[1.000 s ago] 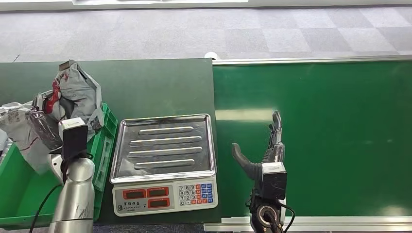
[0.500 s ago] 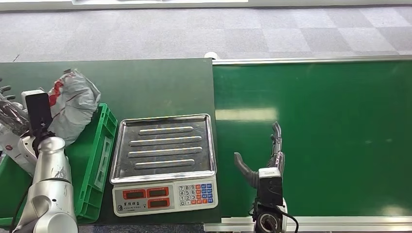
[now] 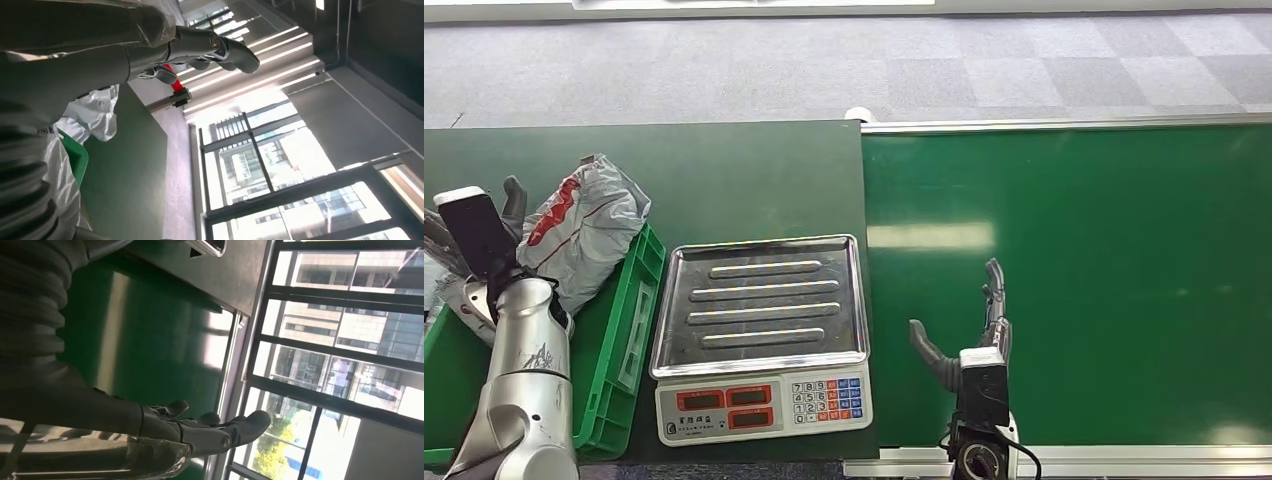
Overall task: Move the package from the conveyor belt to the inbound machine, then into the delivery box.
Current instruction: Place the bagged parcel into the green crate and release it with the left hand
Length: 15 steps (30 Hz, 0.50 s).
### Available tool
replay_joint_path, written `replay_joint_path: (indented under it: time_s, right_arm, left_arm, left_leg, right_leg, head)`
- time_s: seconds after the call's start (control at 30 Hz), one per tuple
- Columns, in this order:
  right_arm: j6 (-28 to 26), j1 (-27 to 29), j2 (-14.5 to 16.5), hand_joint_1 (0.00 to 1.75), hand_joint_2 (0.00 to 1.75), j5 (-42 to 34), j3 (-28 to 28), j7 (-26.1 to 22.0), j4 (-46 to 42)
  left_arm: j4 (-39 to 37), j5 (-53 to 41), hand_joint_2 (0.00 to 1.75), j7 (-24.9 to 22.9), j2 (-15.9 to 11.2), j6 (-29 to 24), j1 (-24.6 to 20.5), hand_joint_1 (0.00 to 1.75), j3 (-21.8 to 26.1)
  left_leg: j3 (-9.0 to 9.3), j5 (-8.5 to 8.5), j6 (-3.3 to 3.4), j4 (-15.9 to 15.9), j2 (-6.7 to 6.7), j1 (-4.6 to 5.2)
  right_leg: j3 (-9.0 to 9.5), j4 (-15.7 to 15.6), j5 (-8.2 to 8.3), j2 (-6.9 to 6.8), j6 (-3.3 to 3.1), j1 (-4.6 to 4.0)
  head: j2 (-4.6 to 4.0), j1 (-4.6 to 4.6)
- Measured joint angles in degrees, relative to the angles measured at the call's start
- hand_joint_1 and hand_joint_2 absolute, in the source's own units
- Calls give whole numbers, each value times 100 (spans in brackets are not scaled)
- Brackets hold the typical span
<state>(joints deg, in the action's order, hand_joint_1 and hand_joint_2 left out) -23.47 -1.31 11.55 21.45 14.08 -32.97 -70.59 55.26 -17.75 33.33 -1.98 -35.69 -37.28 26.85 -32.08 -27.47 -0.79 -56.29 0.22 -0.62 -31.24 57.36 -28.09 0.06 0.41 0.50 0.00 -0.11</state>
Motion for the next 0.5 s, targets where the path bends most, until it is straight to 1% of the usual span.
replay_joint_path:
  time_s: [0.07,0.1,0.13,0.3,0.4,0.5]
  right_arm:
    - [5,5,6,0,175,-36,-27,-10,37]
    - [6,11,10,0,175,-50,-38,-14,53]
    - [7,19,13,0,175,-55,-49,-14,66]
    - [12,80,16,0,175,104,-110,61,121]
    - [46,94,20,0,175,219,-176,119,176]
    - [77,98,23,0,175,274,-223,141,255]
  left_arm:
    - [571,299,175,231,112,326,365,0,-326]
    - [908,340,175,313,187,413,596,0,-529]
    - [1253,277,175,369,264,391,847,0,-771]
    - [2691,-164,175,625,596,-266,2111,0,-2086]
    - [3208,-528,175,642,801,-314,2782,0,-2831]
    - [3306,-454,175,621,1042,-171,3275,0,-3359]
  left_leg:
    - [0,-1,0,0,0,2]
    - [-1,-3,1,0,0,4]
    - [-2,-4,1,0,0,5]
    - [-5,-15,7,0,6,8]
    - [-5,-16,9,0,3,8]
    - [-4,-17,10,0,4,7]
  right_leg:
    - [-1,-1,-1,0,1,2]
    - [-1,-2,-1,0,1,4]
    - [0,-3,-2,-1,2,5]
    - [-3,-12,-3,5,3,9]
    - [-2,-15,-4,2,3,9]
    - [-1,-15,-4,3,3,8]
  head:
    - [0,0]
    - [0,-1]
    - [0,0]
    - [0,-1]
    - [0,-1]
    - [0,-1]
